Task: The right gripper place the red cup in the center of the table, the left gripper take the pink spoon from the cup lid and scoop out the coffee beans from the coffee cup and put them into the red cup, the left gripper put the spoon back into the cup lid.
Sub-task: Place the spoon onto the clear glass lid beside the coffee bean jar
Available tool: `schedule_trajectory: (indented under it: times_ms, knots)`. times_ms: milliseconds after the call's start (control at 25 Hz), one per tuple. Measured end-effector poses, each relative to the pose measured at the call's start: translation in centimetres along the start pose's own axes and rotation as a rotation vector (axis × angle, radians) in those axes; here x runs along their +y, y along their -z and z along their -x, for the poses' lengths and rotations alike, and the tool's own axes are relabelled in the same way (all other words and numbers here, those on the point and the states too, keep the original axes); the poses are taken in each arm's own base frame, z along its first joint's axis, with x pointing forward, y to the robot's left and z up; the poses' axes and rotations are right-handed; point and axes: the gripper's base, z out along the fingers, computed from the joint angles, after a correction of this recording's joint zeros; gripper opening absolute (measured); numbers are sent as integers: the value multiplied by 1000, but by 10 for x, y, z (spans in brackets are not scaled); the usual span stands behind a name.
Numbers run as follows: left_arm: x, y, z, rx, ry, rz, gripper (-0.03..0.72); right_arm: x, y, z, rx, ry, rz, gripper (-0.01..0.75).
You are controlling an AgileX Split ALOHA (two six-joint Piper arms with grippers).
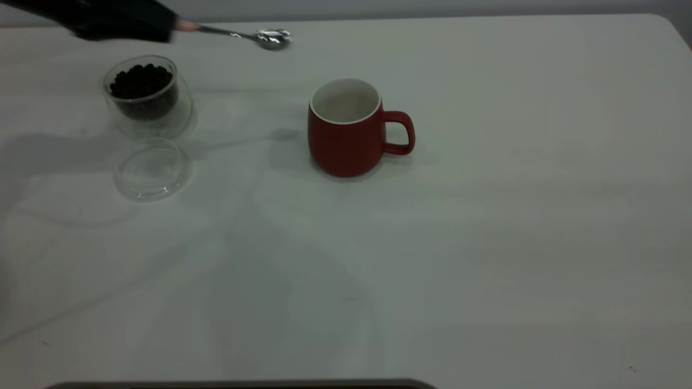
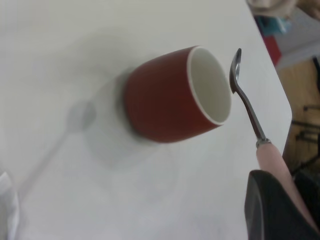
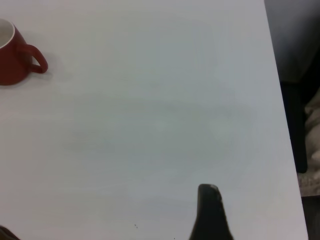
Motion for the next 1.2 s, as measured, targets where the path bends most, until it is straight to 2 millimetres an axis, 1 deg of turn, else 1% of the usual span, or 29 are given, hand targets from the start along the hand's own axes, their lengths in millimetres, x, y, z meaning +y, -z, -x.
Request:
schedule_trajectory:
  times_ms: [120, 280, 400, 520, 600, 680, 840, 960, 1040, 1200]
  knots:
    - [0, 35, 0, -40, 134, 51, 123, 0, 0, 0, 0, 0, 1, 577]
    - [-5, 74, -1, -69, 251, 123, 123, 0, 0, 0, 0, 0, 1, 577]
    - [-13, 95, -3, -61, 292, 177, 123, 0, 0, 0, 0, 0, 1, 577]
    - [-19, 107, -7, -32, 306, 225, 123, 0, 0, 0, 0, 0, 1, 577]
    - [-16, 110, -16, -14, 339, 237, 123, 0, 0, 0, 0, 0, 1, 577]
    - [-10, 113, -31, -4, 374, 232, 123, 0, 0, 0, 0, 0, 1, 577]
    - [0, 117, -58, -2, 384, 227, 123, 0, 0, 0, 0, 0, 1, 577]
    - [12, 121, -67, -28, 394, 270, 123, 0, 0, 0, 0, 0, 1, 577]
    - [25, 117, -74, -28, 408, 271, 123, 0, 0, 0, 0, 0, 1, 577]
    - [55, 96, -93, -12, 456, 222, 123, 0, 0, 0, 0, 0, 1, 577]
